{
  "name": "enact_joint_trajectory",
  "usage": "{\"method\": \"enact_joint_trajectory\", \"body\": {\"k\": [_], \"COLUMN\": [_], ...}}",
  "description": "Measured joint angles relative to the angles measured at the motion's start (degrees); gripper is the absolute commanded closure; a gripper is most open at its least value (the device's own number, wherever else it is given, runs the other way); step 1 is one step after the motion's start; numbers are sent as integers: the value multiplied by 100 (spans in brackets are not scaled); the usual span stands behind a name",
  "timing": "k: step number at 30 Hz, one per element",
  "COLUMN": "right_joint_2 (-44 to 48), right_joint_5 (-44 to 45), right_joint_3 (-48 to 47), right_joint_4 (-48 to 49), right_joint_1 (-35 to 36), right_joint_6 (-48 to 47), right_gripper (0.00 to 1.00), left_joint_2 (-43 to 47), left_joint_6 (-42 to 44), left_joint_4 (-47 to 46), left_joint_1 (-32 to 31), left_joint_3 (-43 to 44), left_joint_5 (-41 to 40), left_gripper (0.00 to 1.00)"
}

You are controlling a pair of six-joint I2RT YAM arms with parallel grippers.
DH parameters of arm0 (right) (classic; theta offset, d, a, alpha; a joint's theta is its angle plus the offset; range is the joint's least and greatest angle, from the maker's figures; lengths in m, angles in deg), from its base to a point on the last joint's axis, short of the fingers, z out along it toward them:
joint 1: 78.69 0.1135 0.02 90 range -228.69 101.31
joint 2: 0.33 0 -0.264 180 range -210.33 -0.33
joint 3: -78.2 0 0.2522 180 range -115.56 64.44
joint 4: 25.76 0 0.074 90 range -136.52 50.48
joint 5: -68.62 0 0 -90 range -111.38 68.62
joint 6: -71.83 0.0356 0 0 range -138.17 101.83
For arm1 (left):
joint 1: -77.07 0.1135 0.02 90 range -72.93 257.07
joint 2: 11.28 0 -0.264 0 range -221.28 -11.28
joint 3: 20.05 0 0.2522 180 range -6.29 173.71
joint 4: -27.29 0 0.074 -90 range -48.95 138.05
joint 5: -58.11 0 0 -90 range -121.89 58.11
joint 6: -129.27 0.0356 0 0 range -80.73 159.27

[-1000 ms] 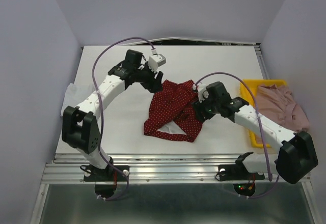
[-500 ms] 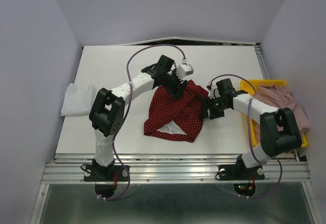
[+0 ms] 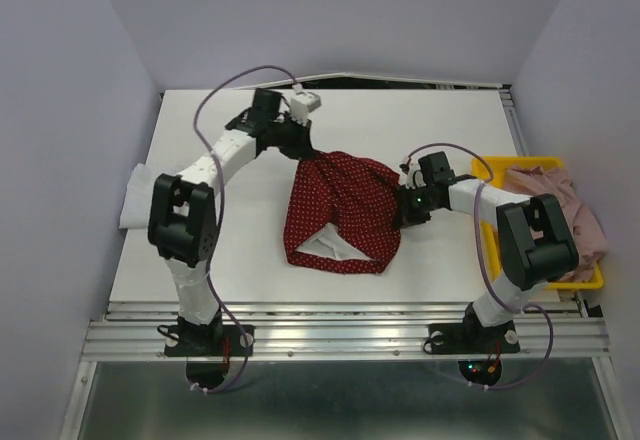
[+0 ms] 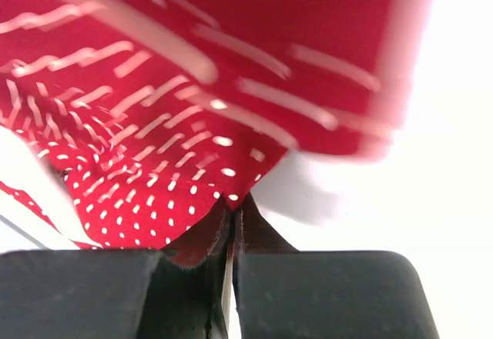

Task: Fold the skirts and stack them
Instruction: Flatten the skirt out

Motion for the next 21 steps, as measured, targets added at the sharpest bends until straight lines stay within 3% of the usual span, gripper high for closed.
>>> {"method": "enact_joint_trajectory", "body": {"k": [4,8,11,12,13,14,15,17,21], "right_joint_2": [275,507,529,520,498,455,407,245,262], "right_joint_5": [155,210,374,444,520,601,693,802,1012], "right_joint_3": [2,-22,-52,-52,-72,-136,-205,-411,-907], "right_joint_4": [157,649,726,695,625,457,308,44,-555], "right_joint_1": [9,149,164,160,155,144,133,81,28], "right_joint_6": [-125,-243,-348,-391,-435,-516,-555,-675,-992], "right_gripper": [99,99,97,84,75,52,42,35,36], "left_joint_2": [828,1016,632,396,181,-7,-197,-302,160], "left_joint_6": [-398,-442,-262,-175,-116,-55,26,157,570], "left_joint_4": [-273,-173,-50,31,87,138,223,369,649], "left_joint_1": [1392,2114,2181,2179,2181,2205,2249,2326,2415], "left_joint_3": [-348,-417,-448,-446,-446,-446,-446,-461,-466], "left_joint_5": [208,448,457,479,433,380,317,205,-177], "left_gripper": [100,98,67,52,47,41,40,40,41]}}
